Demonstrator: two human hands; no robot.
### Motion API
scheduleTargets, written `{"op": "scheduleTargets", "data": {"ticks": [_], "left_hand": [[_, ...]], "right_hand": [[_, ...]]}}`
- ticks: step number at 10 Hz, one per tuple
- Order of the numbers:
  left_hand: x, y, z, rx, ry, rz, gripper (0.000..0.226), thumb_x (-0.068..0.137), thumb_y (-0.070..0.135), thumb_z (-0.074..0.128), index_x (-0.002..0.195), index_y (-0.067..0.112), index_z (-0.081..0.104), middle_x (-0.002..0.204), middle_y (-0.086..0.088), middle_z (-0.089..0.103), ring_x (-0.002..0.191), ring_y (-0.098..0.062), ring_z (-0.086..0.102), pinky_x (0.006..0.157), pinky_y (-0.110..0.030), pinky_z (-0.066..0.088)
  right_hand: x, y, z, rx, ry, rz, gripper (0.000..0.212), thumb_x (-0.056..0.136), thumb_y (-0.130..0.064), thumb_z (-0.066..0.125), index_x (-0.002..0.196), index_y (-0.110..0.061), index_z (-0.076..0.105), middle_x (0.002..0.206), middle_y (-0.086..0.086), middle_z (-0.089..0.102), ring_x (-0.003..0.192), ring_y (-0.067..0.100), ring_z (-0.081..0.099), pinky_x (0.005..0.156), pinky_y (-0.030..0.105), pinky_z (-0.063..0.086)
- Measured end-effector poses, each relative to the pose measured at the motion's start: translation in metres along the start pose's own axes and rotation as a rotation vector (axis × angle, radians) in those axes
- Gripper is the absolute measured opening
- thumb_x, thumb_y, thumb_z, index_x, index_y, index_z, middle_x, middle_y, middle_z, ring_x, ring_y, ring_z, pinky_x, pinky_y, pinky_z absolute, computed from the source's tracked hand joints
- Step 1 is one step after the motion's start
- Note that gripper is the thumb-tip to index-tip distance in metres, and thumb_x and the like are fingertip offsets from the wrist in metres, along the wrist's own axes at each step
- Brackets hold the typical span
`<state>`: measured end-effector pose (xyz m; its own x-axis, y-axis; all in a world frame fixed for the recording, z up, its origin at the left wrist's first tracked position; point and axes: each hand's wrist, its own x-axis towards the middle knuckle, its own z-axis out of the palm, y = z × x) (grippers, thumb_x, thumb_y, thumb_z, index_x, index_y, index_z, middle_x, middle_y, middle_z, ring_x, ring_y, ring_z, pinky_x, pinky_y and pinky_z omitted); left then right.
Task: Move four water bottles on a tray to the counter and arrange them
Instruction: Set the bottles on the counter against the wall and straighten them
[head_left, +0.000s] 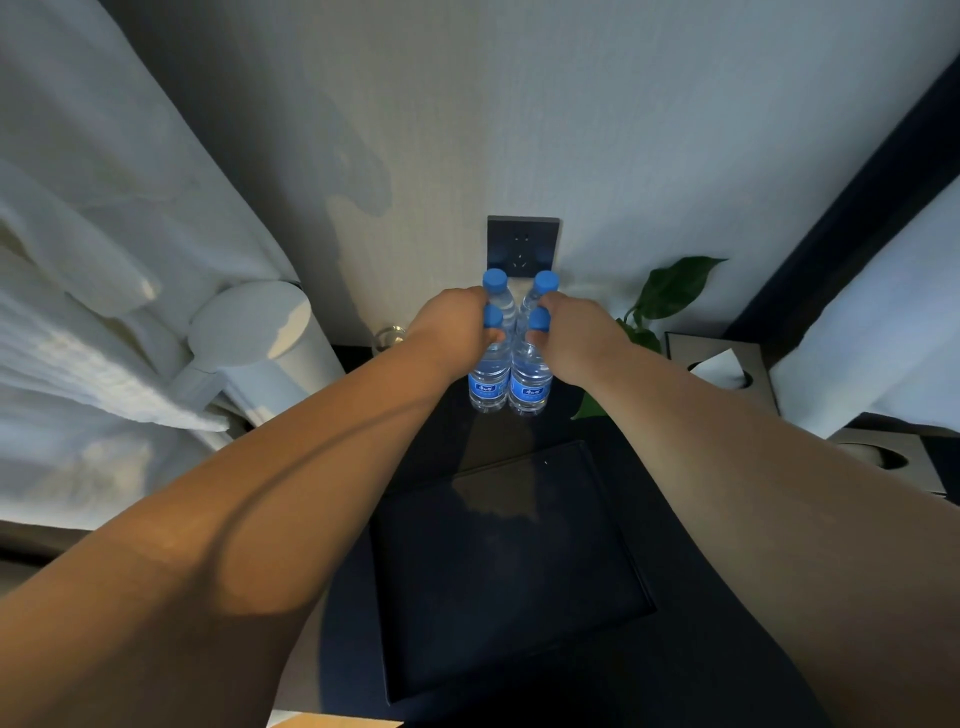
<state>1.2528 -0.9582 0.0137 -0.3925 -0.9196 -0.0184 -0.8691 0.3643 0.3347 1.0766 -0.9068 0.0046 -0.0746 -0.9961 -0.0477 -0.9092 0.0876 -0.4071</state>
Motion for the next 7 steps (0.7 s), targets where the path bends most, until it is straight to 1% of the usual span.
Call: {"op": "scheduleTargets", "data": {"ticks": [1,3,4,5,6,7], "left_hand": [[-0.001,0.0,0.001,-0.005,0.003,0.005,0.03,0.093,0.028,0.067,0.117,0.013,0.058,0.105,-0.01,0.066,0.088,-0.024,0.059,0.071,-0.032,0.04],[-0.005,-0.001,0.001,-0.039,0.01,0.006,0.034,0.093,0.029,0.066,0.123,0.014,0.057,0.109,-0.01,0.067,0.088,-0.022,0.058,0.073,-0.032,0.041],[-0.008,-0.003,0.002,-0.051,0.011,0.017,0.041,0.093,0.029,0.069,0.128,0.012,0.055,0.114,-0.011,0.066,0.097,-0.027,0.061,0.076,-0.032,0.043],[-0.011,-0.003,-0.001,-0.049,0.018,0.021,0.048,0.091,0.03,0.071,0.132,0.014,0.053,0.118,-0.011,0.066,0.101,-0.028,0.062,0.081,-0.035,0.048],[-0.014,-0.004,-0.002,-0.026,0.028,0.023,0.053,0.089,0.036,0.072,0.134,0.016,0.051,0.119,-0.009,0.065,0.101,-0.027,0.062,0.082,-0.039,0.052],[-0.018,-0.007,-0.006,-0.019,0.038,0.012,0.057,0.089,0.043,0.07,0.135,0.017,0.048,0.119,-0.008,0.065,0.1,-0.026,0.063,0.08,-0.04,0.055]], "right_hand": [[-0.003,-0.001,0.0,0.031,-0.003,0.01,0.042,0.104,-0.029,0.061,0.142,-0.015,0.05,0.115,0.01,0.068,0.089,0.02,0.06,0.074,0.034,0.048],[-0.009,-0.004,-0.004,0.021,-0.012,0.032,0.045,0.103,-0.031,0.06,0.143,-0.014,0.048,0.114,0.009,0.068,0.09,0.022,0.062,0.076,0.037,0.054],[-0.013,-0.005,-0.005,0.018,-0.027,0.053,0.044,0.103,-0.031,0.06,0.142,-0.015,0.047,0.112,0.007,0.068,0.089,0.022,0.063,0.077,0.04,0.056],[-0.019,-0.007,-0.007,0.028,-0.021,0.071,0.033,0.103,-0.027,0.057,0.133,-0.015,0.05,0.105,0.008,0.069,0.08,0.019,0.063,0.064,0.035,0.05],[-0.025,-0.008,-0.01,0.041,0.003,0.072,0.041,0.102,-0.028,0.057,0.139,-0.014,0.048,0.104,0.009,0.068,0.08,0.021,0.063,0.062,0.035,0.048],[-0.032,-0.008,-0.013,0.039,0.018,0.097,0.049,0.102,-0.033,0.059,0.145,-0.013,0.044,0.099,0.007,0.068,0.078,0.02,0.066,0.061,0.035,0.052]]}}
